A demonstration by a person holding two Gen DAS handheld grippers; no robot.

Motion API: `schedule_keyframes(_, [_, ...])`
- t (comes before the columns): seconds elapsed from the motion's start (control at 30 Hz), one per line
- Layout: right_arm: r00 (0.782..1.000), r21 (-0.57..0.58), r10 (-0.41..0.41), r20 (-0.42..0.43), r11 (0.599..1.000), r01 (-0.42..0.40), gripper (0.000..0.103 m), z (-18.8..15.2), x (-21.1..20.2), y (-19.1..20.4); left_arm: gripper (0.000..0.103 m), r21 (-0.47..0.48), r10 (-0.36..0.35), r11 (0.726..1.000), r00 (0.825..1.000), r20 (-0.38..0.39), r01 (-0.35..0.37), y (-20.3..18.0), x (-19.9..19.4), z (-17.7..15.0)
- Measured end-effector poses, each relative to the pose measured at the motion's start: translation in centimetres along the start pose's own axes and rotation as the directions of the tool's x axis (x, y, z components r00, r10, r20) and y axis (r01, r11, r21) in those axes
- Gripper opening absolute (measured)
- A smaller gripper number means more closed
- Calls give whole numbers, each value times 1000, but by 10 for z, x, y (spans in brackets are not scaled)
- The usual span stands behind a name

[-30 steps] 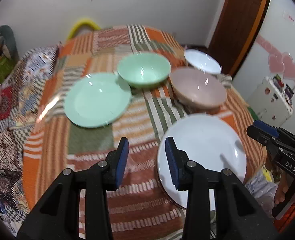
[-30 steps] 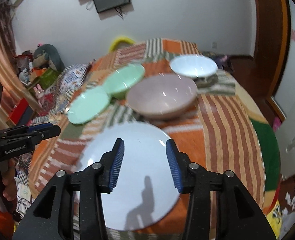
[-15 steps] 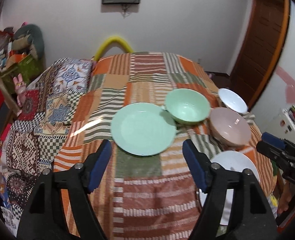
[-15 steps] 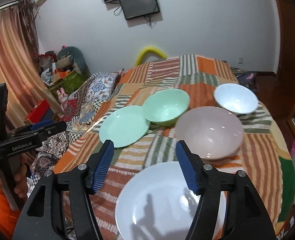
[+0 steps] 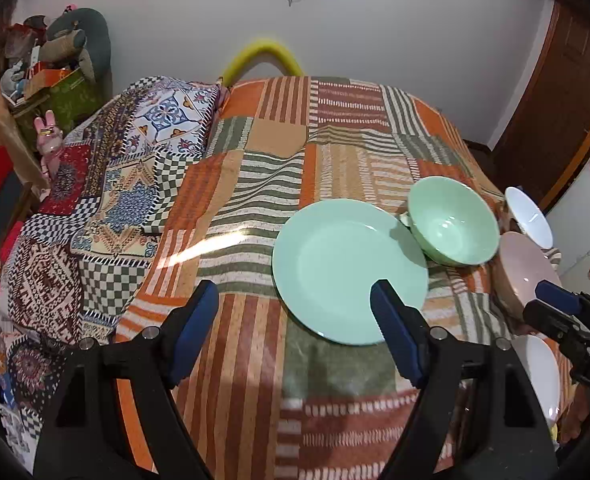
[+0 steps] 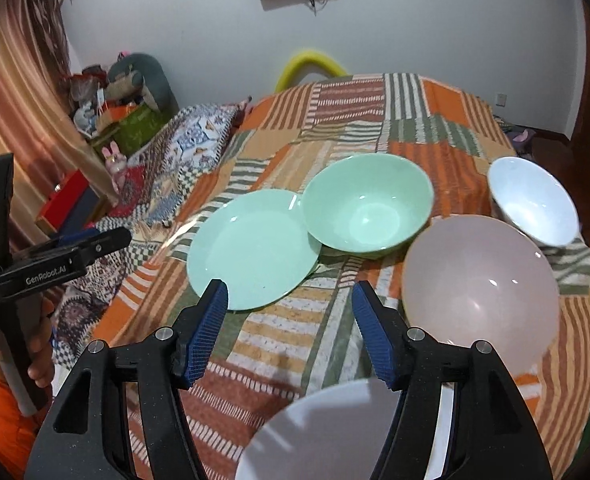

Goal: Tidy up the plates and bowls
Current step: 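Lower the white plate onto the purple plate and open both grippers, then move both grippers to the mint green plate rim and close them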

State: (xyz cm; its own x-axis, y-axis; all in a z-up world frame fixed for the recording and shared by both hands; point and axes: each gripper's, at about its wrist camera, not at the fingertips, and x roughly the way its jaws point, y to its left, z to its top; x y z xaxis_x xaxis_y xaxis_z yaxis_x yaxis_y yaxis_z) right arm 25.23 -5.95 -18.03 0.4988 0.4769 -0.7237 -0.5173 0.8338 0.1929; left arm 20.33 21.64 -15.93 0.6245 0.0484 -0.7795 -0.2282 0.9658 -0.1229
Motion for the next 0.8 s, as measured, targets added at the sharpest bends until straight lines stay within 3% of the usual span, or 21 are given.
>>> schedule_keyframes(0.17, [998, 32, 6, -70, 999, -3, 60, 8, 32, -4, 78, 28, -6, 1000, 999, -38, 7, 0, 36, 10])
schedule_keyframes(0.23, [994, 45, 5, -108, 999, 0, 52, 11, 45, -5, 77, 36, 5, 999, 999, -52, -4, 3, 52, 13])
schedule_keyframes(0.33, [988, 29, -9, -157, 999, 14, 42, 14, 62, -6, 62, 39, 28, 999, 997, -75, -25, 7, 78, 18])
schedule_keyframes(0.4, [983, 35, -21, -180, 999, 28, 29, 16, 72, -9, 50, 27, 17, 1000, 995, -103, -15, 12, 93, 19])
schedule_keyframes(0.5, [978, 65, -18, -208, 997, 32, 27, 20, 85, -16, 38, 12, 2, 1000, 989, -145, 0, 17, 117, 20])
schedule_keyframes(0.8, [961, 56, -34, -275, 997, 51, 27, 25, 114, -16, 34, -58, -78, 996, 977, -198, 68, 34, 158, 27])
